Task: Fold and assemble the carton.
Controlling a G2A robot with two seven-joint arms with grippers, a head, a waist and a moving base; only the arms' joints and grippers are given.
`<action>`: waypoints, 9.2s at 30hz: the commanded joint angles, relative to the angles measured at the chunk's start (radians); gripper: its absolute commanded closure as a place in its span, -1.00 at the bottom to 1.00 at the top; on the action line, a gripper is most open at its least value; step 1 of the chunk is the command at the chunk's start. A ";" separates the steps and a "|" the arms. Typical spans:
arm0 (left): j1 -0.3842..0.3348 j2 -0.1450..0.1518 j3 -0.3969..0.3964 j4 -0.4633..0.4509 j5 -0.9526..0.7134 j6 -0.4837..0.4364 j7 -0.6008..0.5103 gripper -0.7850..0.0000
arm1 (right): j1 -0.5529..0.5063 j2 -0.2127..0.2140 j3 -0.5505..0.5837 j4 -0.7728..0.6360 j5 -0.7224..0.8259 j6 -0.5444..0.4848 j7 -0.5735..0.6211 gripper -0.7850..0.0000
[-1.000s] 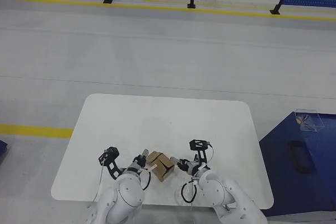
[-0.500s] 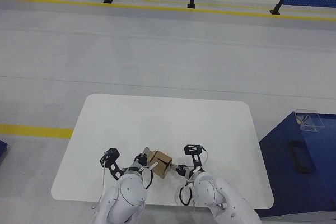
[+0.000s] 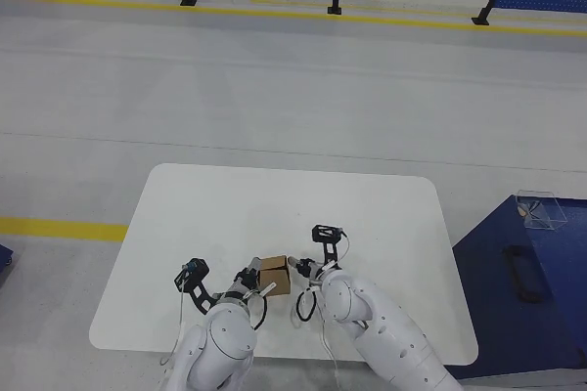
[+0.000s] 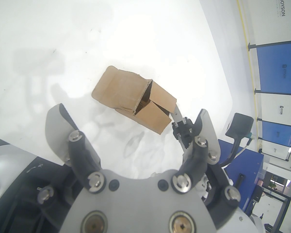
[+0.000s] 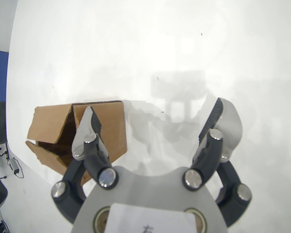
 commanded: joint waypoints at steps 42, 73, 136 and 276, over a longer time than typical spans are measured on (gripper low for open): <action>0.145 -0.113 -0.097 0.392 -0.970 -1.061 0.670 -1.00 | -0.083 -0.058 -0.062 -0.056 -0.109 -0.012 -0.287 -1.00; 0.030 -0.121 -0.127 0.526 -0.819 -1.318 0.796 -1.00 | -0.096 -0.103 -0.082 0.028 -0.199 -0.033 -0.248 -1.00; 0.056 -0.092 -0.020 0.433 -0.536 -0.926 0.392 -1.00 | -0.312 -0.062 0.303 -0.270 -0.048 0.029 -0.250 -1.00; -0.072 0.037 0.117 0.595 0.864 -1.052 0.497 -1.00 | -0.269 -0.074 0.408 -0.180 -0.024 -0.002 -0.181 -1.00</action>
